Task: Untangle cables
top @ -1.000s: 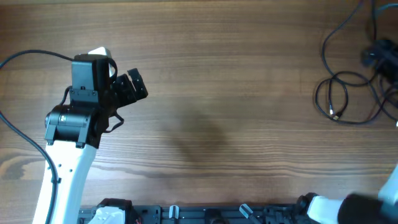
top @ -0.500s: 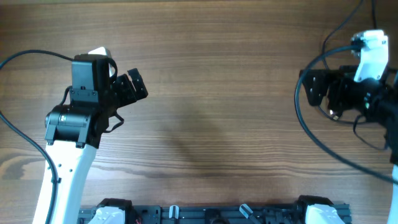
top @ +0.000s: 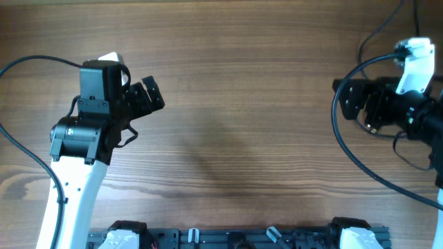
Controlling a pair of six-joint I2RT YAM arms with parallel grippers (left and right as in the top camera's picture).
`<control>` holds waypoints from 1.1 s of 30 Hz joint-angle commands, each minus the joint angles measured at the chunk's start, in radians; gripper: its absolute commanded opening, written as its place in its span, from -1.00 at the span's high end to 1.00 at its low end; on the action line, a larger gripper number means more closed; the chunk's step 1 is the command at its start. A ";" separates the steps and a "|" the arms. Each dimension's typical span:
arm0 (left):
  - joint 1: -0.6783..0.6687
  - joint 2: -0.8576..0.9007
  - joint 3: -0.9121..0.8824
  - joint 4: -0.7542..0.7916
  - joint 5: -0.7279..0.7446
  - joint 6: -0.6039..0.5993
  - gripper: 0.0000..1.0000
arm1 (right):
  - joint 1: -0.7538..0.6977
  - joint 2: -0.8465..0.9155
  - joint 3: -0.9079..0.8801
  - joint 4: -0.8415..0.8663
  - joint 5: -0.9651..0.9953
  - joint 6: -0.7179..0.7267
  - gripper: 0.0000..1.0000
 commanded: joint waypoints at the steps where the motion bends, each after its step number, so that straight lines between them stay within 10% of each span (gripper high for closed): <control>1: 0.006 0.005 0.011 0.002 0.009 0.005 -1.00 | 0.041 -0.031 -0.058 0.093 -0.019 -0.079 -0.99; 19: 0.006 0.005 0.011 0.002 0.009 0.005 -1.00 | 0.221 -0.734 -1.146 1.156 0.119 -0.197 -0.99; 33: 0.006 0.005 0.011 0.002 0.009 0.005 -1.00 | 0.269 -1.125 -1.618 1.373 0.172 -0.220 -1.00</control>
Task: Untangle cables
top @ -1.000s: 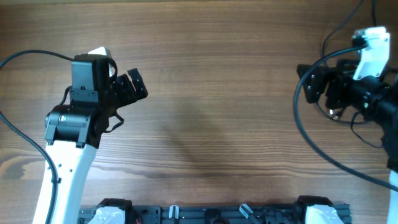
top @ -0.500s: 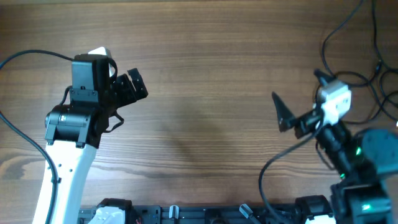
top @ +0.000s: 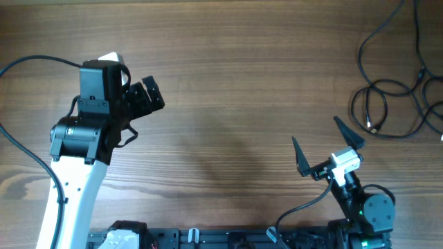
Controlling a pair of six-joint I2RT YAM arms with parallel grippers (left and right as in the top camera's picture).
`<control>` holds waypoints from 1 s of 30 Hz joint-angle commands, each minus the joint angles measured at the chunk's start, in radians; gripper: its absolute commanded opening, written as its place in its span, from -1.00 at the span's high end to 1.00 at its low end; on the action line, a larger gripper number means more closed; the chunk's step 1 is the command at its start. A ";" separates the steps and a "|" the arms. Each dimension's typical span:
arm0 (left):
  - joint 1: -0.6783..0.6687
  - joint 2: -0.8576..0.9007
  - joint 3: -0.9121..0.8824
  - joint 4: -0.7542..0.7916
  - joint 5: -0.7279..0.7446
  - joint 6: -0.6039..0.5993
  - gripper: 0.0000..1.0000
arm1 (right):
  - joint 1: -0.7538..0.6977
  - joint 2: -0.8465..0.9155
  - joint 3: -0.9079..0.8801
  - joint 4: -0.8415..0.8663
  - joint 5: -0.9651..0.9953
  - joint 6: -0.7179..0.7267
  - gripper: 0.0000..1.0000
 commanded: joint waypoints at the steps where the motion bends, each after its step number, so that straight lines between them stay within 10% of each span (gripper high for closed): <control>1: 0.006 0.005 0.010 0.002 0.008 0.005 -1.00 | 0.006 -0.044 -0.040 0.008 0.018 -0.015 -1.00; 30: 0.006 0.005 0.010 0.002 0.006 0.008 -1.00 | 0.007 -0.043 -0.058 -0.126 -0.041 0.028 -0.99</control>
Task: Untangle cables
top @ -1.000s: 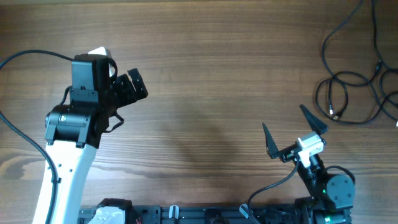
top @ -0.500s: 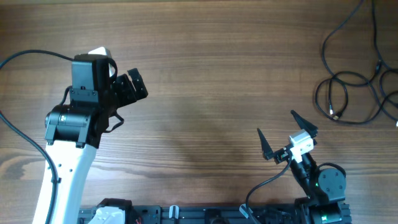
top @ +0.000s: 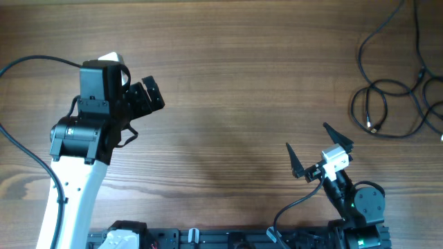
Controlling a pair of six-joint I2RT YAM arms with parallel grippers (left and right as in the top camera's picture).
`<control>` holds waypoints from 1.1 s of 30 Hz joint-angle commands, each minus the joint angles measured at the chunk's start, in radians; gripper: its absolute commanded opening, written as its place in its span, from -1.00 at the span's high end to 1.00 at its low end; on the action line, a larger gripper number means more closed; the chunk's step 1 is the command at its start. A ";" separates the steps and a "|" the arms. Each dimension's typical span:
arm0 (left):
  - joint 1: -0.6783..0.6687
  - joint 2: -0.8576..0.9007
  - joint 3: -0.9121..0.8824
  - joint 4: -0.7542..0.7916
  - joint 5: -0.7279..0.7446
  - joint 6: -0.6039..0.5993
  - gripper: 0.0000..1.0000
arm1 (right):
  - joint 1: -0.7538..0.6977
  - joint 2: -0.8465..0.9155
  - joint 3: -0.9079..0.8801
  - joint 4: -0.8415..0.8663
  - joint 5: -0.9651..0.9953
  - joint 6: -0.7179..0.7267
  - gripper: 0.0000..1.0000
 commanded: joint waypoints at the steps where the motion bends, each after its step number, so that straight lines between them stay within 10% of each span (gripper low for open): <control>1: 0.006 0.005 0.010 -0.002 -0.029 0.017 -1.00 | 0.007 -0.013 -0.002 0.003 -0.019 0.015 -1.00; 12: 0.063 -0.250 -0.077 -0.039 -0.035 0.028 -1.00 | 0.007 -0.013 -0.002 0.003 -0.019 0.016 -1.00; 25: 0.145 -0.884 -0.830 0.734 0.127 0.028 -1.00 | 0.007 -0.013 -0.002 0.003 -0.019 0.016 -0.99; 33: 0.144 -1.051 -1.025 0.866 0.152 0.028 -1.00 | 0.007 -0.012 -0.002 0.003 -0.019 0.016 -0.99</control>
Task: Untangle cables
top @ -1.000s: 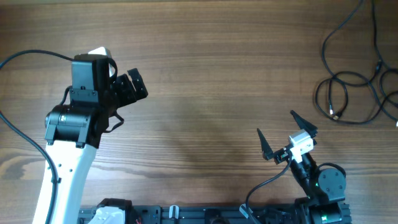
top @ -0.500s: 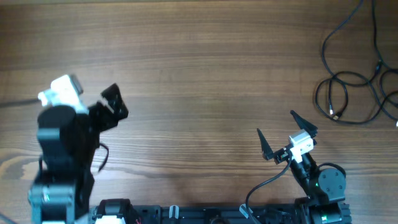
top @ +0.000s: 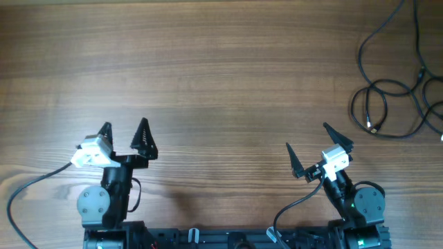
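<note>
A loose bundle of black cables (top: 394, 83) lies at the table's far right edge, looped and running off the top and right of the overhead view. My right gripper (top: 315, 146) stands open near the front right, well short of the cables, with nothing between its fingers. Near the front left, my left gripper (top: 124, 135) is open too and holds nothing, far from the cables.
The wooden table (top: 221, 90) spans the whole view. A black rail with the arm bases (top: 228, 238) runs along the front edge. Each arm's own black lead trails beside its base.
The left arm has pulled back from the left middle of the table to the front left edge, its gripper now open. The right arm and the cables have not moved.
At first the right gripper was at the far right over the cable bundle and the left arm reached over the left middle. Then the right arm stood back at the front right, leaving the cables lying free. Now the left arm is back at the front as well.
</note>
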Controlling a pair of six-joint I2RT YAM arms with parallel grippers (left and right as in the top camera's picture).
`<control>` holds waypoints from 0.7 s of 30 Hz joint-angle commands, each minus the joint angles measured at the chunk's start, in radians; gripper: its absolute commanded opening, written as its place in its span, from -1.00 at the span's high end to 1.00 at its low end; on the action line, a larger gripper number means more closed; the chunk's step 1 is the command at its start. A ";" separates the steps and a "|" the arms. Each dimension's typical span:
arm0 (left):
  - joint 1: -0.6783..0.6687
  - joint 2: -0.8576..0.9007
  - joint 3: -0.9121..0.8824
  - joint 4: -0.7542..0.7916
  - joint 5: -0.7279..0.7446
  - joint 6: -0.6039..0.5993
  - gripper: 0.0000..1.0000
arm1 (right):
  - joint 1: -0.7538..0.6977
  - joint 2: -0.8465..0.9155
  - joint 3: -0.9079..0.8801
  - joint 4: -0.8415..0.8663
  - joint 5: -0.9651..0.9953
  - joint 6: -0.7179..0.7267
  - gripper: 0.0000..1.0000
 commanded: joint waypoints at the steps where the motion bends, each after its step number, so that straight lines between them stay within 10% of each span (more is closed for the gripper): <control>1: 0.004 -0.054 -0.041 0.011 0.023 0.014 -0.99 | 0.007 -0.010 -0.002 0.003 -0.018 0.016 -0.99; 21: 0.005 -0.166 -0.192 0.024 0.015 0.017 -1.00 | 0.007 -0.010 -0.002 0.003 -0.019 0.016 -0.99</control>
